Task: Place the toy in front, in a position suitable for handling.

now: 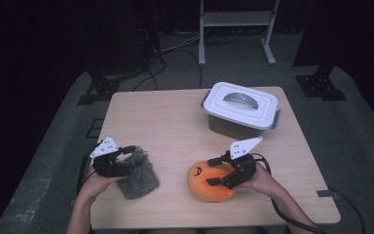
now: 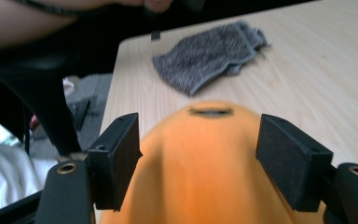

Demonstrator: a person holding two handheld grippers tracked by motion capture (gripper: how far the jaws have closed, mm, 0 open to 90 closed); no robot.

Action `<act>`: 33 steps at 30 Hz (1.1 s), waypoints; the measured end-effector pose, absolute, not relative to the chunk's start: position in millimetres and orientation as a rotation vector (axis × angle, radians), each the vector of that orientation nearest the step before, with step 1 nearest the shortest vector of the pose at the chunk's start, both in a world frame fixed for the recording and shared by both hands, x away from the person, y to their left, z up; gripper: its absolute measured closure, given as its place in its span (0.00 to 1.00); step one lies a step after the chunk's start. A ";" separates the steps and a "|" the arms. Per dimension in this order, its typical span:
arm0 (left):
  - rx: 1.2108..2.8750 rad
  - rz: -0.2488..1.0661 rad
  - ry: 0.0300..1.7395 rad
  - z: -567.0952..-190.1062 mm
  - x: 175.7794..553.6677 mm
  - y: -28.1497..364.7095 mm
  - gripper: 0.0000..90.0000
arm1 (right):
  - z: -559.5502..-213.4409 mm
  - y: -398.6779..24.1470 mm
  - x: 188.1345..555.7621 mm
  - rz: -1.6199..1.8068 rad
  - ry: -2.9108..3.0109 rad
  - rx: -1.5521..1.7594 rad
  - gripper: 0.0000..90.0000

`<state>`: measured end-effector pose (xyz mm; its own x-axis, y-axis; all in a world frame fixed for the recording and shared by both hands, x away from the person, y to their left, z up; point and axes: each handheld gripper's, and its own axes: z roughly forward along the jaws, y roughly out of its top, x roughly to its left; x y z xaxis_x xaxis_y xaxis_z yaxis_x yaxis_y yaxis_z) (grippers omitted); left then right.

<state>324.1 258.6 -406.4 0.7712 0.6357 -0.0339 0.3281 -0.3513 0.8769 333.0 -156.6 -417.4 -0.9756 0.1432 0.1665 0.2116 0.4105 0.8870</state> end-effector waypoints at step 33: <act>1.924 0.319 0.643 -424.1 312.8 230.4 0.28 | -416.4 -145.3 323.5 -1.558 -2.799 -0.144 0.74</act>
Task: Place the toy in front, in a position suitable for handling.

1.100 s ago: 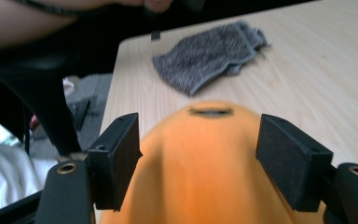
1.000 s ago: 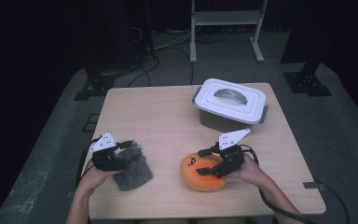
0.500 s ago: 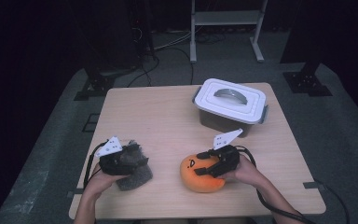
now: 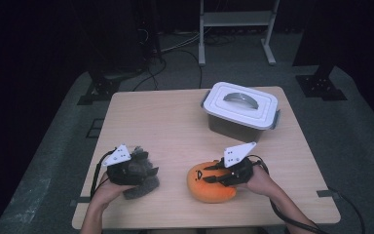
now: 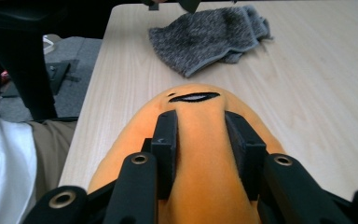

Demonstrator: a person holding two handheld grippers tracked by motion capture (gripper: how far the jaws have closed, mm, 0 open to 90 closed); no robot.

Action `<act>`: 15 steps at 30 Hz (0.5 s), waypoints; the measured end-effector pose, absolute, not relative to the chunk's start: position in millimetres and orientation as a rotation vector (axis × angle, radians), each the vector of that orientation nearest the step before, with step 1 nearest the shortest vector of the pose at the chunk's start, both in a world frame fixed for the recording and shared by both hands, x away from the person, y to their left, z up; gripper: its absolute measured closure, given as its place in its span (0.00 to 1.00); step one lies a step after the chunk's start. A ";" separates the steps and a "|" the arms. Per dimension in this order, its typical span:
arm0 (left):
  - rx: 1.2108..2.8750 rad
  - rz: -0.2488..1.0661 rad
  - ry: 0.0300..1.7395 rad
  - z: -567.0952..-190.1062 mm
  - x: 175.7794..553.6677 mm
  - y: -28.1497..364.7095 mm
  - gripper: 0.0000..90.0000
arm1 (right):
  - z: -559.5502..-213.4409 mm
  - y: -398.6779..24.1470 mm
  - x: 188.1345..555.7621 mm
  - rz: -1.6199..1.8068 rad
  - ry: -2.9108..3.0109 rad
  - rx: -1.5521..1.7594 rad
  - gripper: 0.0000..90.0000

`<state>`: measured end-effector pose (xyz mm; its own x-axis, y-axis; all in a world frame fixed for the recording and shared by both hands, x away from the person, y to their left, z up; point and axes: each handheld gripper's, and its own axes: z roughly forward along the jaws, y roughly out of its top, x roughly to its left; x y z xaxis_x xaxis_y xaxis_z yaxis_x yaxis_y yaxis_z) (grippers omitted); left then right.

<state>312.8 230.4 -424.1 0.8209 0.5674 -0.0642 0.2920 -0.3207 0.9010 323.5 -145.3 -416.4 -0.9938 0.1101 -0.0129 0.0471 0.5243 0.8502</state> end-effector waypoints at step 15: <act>1.913 0.320 0.642 -426.9 311.3 229.5 0.23 | -395.6 -171.6 330.6 1.677 2.666 0.326 0.32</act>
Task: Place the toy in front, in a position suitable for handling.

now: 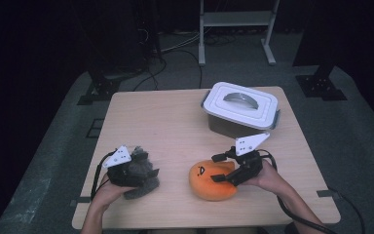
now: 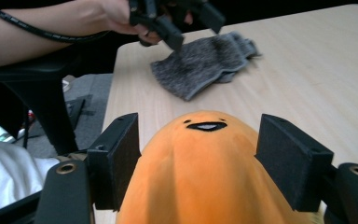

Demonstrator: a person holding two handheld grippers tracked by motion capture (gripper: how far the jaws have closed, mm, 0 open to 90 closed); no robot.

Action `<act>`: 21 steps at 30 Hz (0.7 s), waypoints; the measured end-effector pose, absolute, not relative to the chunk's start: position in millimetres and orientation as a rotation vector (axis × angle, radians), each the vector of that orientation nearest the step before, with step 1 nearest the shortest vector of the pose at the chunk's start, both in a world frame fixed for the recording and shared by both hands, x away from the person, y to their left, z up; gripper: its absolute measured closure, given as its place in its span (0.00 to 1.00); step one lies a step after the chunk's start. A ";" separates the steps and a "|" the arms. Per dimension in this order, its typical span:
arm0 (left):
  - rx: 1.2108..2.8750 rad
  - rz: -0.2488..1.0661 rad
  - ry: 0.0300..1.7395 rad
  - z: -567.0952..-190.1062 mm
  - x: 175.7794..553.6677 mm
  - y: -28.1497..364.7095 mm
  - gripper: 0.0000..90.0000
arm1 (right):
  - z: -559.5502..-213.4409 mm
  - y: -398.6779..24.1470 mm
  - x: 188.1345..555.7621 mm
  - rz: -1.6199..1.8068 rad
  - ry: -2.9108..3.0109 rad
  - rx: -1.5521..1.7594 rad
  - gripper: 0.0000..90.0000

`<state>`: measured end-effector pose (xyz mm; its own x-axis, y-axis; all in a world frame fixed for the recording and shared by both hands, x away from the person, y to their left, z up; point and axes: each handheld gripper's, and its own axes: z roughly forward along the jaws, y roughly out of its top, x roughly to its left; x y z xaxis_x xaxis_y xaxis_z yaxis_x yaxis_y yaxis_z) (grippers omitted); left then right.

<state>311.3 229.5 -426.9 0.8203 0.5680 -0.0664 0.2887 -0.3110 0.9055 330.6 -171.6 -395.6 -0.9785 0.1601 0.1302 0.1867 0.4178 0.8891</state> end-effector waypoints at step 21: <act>1.908 0.330 0.608 -428.6 309.2 223.2 0.20 | -359.1 -209.6 362.5 -1.662 -2.749 -0.493 0.29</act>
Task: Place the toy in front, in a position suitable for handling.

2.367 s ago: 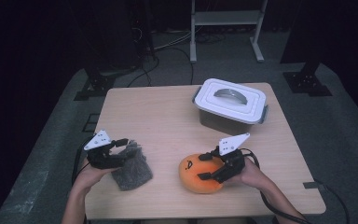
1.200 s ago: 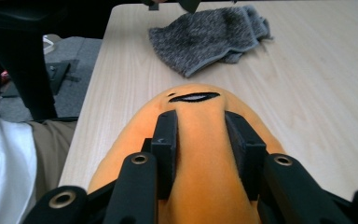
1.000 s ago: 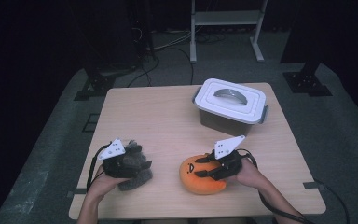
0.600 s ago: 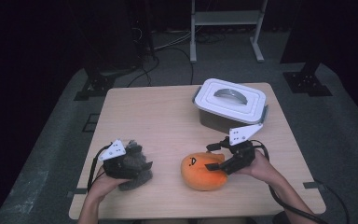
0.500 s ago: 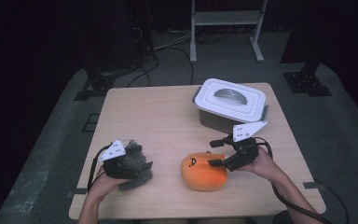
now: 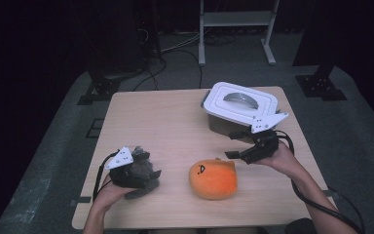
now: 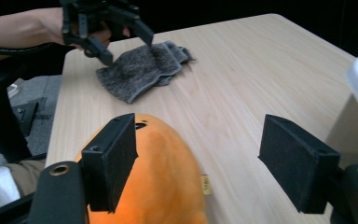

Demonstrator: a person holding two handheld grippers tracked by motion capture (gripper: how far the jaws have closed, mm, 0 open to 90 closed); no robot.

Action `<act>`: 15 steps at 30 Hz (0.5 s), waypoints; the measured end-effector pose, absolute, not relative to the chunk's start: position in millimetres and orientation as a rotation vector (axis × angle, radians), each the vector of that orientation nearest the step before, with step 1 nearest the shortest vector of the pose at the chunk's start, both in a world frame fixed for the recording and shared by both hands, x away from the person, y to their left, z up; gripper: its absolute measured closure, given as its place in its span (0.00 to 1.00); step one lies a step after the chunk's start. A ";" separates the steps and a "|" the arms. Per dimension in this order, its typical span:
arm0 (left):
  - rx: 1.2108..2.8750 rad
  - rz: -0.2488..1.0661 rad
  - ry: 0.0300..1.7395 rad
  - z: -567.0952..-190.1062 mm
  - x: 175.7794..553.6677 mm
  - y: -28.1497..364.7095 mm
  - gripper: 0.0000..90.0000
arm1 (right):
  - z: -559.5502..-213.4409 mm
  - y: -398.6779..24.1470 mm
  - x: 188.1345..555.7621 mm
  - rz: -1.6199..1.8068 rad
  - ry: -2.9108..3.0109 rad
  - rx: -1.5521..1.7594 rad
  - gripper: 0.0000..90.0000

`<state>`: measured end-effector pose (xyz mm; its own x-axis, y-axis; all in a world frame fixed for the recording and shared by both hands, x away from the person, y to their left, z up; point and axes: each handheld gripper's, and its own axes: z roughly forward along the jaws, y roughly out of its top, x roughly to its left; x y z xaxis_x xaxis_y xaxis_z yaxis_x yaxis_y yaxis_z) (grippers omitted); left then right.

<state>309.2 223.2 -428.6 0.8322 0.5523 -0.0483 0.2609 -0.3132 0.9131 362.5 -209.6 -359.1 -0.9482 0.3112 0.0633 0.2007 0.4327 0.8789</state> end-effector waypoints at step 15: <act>1.916 0.330 0.597 -429.1 308.4 222.6 0.19 | -348.3 -214.1 376.4 1.513 2.541 0.479 0.26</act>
